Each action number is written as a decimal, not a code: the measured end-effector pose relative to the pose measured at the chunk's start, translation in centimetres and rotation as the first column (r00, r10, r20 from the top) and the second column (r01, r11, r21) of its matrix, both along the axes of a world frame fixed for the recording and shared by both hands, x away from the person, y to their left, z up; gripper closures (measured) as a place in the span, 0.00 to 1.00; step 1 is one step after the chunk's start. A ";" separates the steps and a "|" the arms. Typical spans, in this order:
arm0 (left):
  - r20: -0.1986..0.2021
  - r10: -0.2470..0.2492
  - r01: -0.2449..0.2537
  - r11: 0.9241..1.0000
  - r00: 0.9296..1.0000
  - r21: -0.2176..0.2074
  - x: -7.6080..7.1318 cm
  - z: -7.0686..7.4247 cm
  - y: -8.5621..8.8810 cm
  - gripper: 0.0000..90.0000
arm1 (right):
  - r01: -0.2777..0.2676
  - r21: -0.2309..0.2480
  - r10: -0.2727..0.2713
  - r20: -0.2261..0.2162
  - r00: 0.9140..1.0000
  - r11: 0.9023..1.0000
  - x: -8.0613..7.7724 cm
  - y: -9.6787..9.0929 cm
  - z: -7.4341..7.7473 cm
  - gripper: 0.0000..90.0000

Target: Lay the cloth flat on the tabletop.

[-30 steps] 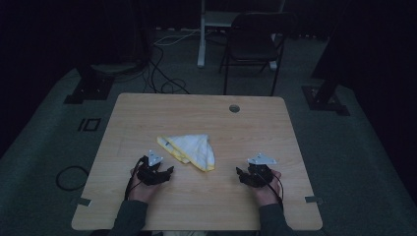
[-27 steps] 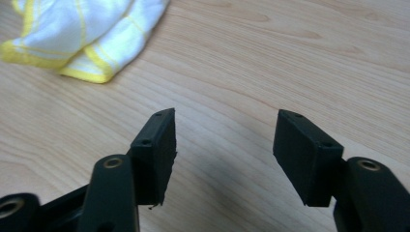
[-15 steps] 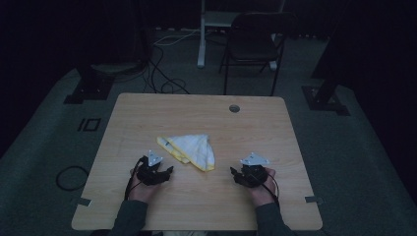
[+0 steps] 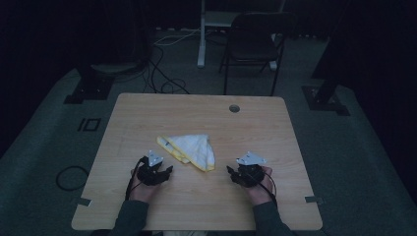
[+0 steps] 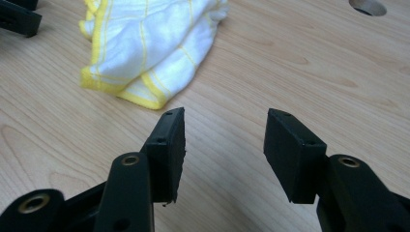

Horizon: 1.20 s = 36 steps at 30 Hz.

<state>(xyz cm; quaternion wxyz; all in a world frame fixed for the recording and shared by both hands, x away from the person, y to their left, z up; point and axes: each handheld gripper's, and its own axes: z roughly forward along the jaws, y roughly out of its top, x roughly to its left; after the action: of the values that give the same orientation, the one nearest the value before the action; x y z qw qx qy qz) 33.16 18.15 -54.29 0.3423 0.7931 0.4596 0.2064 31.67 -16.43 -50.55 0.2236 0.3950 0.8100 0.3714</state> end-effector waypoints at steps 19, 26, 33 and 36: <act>-0.004 -0.059 0.059 0.998 0.998 -0.013 -0.5 0.3 -1.5 0.59 | -0.088 -0.022 0.088 0.001 0.996 0.996 0.2 2.9 -0.1 0.57; 0.013 -0.089 0.089 0.996 0.996 -0.003 -0.3 0.6 -2.7 0.60 | -0.126 -0.035 0.126 -0.002 0.992 0.991 0.2 4.4 -0.3 0.57; 0.018 -0.111 0.111 0.994 0.994 0.011 0.1 0.6 -3.4 0.60 | -0.142 -0.056 0.142 0.000 0.990 0.988 0.1 5.3 -0.6 0.56; 0.015 -0.117 0.117 0.993 0.993 0.016 0.2 0.5 -3.7 0.60 | -0.162 -0.069 0.163 -0.001 0.987 0.984 0.1 5.9 -0.8 0.55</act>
<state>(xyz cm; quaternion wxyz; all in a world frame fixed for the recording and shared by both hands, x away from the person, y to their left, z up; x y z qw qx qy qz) 33.40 14.50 -53.75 0.3515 0.8196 0.4079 0.1960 31.77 -10.58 -51.32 0.2080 0.3188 0.8512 0.3613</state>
